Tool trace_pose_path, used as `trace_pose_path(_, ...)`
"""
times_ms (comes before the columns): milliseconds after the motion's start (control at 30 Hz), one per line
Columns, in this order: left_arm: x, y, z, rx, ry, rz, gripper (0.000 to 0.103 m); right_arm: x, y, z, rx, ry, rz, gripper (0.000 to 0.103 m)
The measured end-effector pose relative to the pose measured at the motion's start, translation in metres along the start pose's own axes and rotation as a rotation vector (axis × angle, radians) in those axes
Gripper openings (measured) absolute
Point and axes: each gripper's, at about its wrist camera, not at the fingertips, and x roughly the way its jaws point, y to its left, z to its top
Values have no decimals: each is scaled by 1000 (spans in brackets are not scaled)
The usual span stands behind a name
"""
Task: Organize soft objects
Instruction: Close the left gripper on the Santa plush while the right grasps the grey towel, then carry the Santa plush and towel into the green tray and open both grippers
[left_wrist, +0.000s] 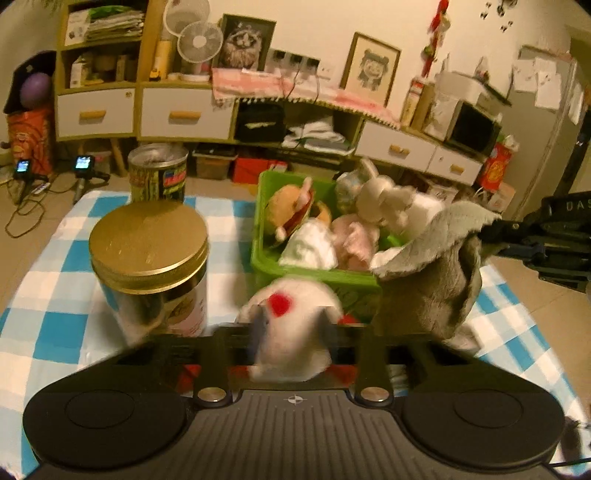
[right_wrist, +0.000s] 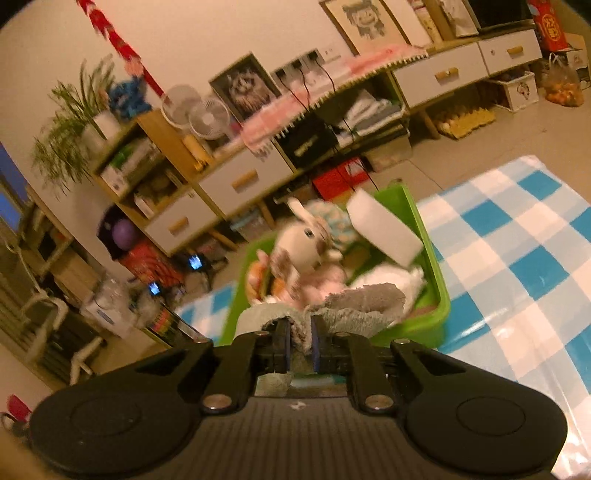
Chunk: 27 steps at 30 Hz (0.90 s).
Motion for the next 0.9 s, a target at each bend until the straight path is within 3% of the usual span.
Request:
trace_pose_path(133,-10,-4,8,6,-45,-21,0,-18,6,13,3,-84,33,0)
trace_pose_path(200,-7,-5,8,2,-23,-19,1,-23,7,18,9,-113,39,0)
trace_pose_path(300,0,-8,6,26,29,-18,24,-24,3,22,30,-130,33,0)
trace_pose_path(333,4,-10,3,39,57,-15,44,-24,1,23,40,-130,30,0)
trace_pose_path(400,13,-13,-2,57,102,-7,64,-22,-2,23,53,-127,22,0)
trace_pose_path(533,29,-21,-12,116,191,24,72,-17,-6,22,71,-107,12,0)
trace_pose_path(700,42,-26,-20,160,195,69,72,-15,-8,19,58,-95,3,0)
trace_pose_path(767,42,-26,-18,151,183,68,59,-16,-7,18,51,-98,0,0)
trace_pose_path(800,39,-27,-16,149,169,78,43,-16,-7,18,49,-102,-2,0)
trace_pose_path(900,33,-30,-10,152,158,68,42,-19,-9,20,47,-122,-7,0)
